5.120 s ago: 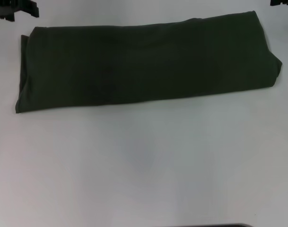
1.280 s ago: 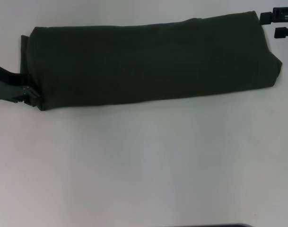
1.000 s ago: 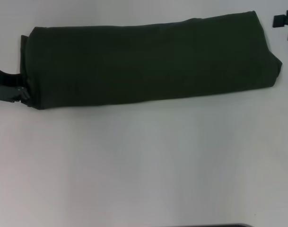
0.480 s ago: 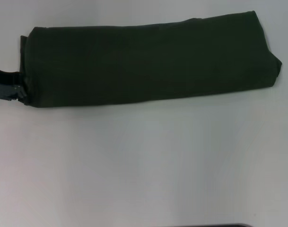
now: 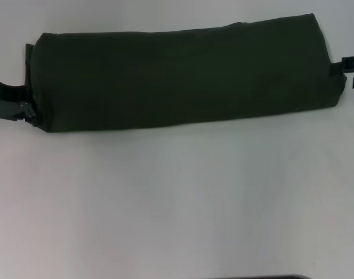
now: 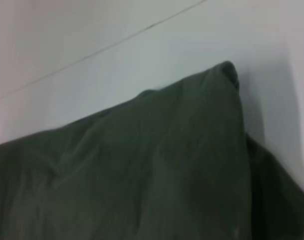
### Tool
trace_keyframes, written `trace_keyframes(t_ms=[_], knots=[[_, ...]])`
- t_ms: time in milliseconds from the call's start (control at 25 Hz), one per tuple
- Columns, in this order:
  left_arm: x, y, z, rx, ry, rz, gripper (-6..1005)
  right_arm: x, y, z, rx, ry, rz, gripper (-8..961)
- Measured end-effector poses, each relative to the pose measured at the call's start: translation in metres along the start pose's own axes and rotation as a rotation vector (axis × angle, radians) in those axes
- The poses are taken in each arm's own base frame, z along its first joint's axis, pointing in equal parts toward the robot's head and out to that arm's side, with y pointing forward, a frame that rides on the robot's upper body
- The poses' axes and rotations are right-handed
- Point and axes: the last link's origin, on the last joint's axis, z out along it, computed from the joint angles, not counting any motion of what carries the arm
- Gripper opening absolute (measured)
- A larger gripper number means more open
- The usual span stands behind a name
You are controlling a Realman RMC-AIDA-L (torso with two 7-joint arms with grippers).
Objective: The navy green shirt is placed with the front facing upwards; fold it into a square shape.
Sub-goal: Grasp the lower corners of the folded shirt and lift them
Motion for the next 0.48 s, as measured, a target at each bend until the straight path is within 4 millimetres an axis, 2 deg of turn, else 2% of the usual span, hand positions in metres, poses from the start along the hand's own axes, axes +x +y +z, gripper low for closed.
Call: trace_keyframes(t_ms=[240, 480], knots=[[0.0, 0.0, 0.0, 0.004, 0.0, 0.004, 55, 0.01, -0.001, 0.015, -0.005, 0.024, 0.008, 939], [0.0, 0.001, 0.0, 0.001, 0.002, 0.006, 60, 0.013, -0.001, 0.021, -0.004, 0.017, -0.02, 939]])
